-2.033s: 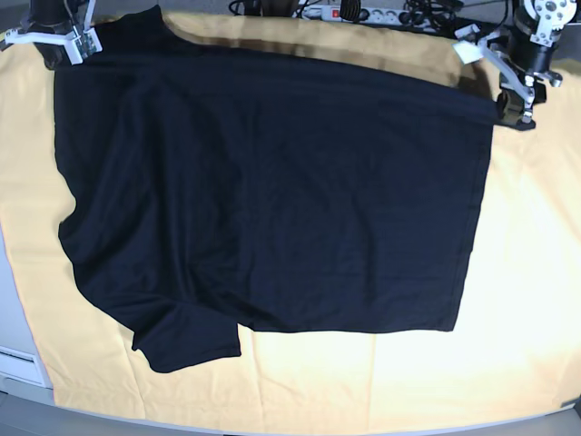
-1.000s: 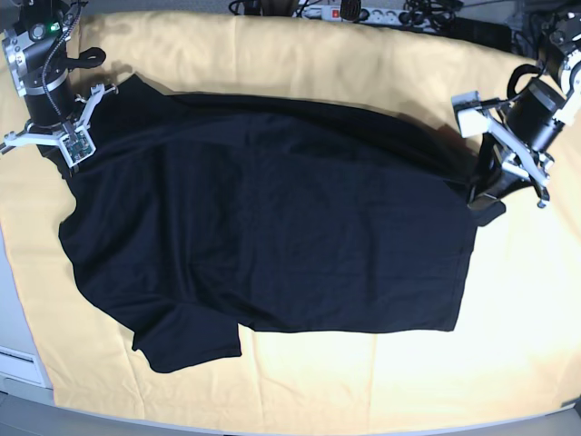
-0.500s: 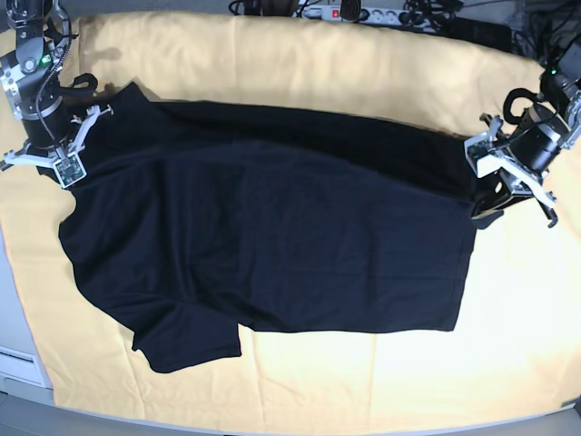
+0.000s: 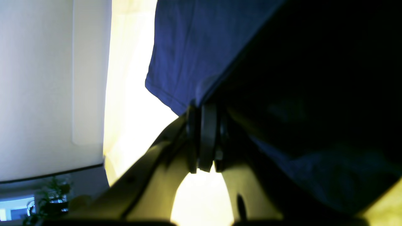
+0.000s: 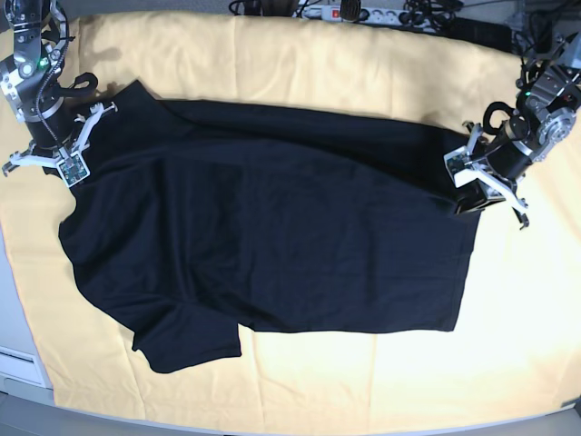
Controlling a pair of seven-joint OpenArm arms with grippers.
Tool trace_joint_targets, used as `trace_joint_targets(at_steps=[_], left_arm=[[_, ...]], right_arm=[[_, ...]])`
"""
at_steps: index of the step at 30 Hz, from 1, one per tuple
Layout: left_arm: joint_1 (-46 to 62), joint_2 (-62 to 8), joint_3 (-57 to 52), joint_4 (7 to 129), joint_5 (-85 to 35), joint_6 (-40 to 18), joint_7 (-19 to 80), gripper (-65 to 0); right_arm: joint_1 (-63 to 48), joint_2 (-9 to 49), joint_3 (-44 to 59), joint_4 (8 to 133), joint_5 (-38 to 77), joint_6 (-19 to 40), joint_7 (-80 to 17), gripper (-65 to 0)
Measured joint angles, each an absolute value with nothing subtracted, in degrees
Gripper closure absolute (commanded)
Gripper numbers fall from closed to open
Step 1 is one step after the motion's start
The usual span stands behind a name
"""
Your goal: Fold the T-shirt properly
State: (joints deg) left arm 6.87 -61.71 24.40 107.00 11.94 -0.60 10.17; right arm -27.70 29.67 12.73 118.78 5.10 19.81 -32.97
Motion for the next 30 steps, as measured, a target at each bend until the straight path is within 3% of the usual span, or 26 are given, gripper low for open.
trace_joint_targets(at_steps=[9, 23, 24, 25, 27, 28, 30], left_arm=[[2.04, -58.41, 25.06, 102.41, 9.15, -4.12, 10.04, 0.0], [-2.85, -55.53, 25.06, 98.83, 5.10, -6.55, 10.04, 0.0], [-2.85, -55.27, 25.06, 98.78, 4.47, -6.55, 10.04, 0.0], [-2.83, -55.07, 25.06, 98.78, 4.43, -6.48, 10.02, 0.0], [-2.85, -55.07, 25.06, 98.78, 4.32, -3.40, 10.02, -10.3], [-2.87, -55.07, 25.06, 98.78, 4.25, -0.67, 10.02, -14.8], [-3.20, -55.07, 25.06, 98.85, 0.58, 4.84, 10.28, -18.0]], right_arm=[[-19.97, 29.58, 12.58, 111.35, 8.93, 21.56, -33.19, 0.0], [-17.12, 29.65, 12.58, 108.66, 10.57, 21.65, -33.39, 0.0], [-17.12, 29.63, 12.58, 108.66, 10.57, 21.65, -33.41, -1.8], [-17.12, 29.63, 12.58, 108.66, 11.40, 21.65, -33.43, -10.3], [-17.10, 29.63, 12.58, 108.66, 12.95, 20.45, -33.39, -27.1], [-17.06, 29.63, 12.58, 108.66, 13.61, 19.25, -33.39, -32.1], [-16.95, 29.63, 12.58, 108.66, 13.52, 17.93, -33.39, -33.0]])
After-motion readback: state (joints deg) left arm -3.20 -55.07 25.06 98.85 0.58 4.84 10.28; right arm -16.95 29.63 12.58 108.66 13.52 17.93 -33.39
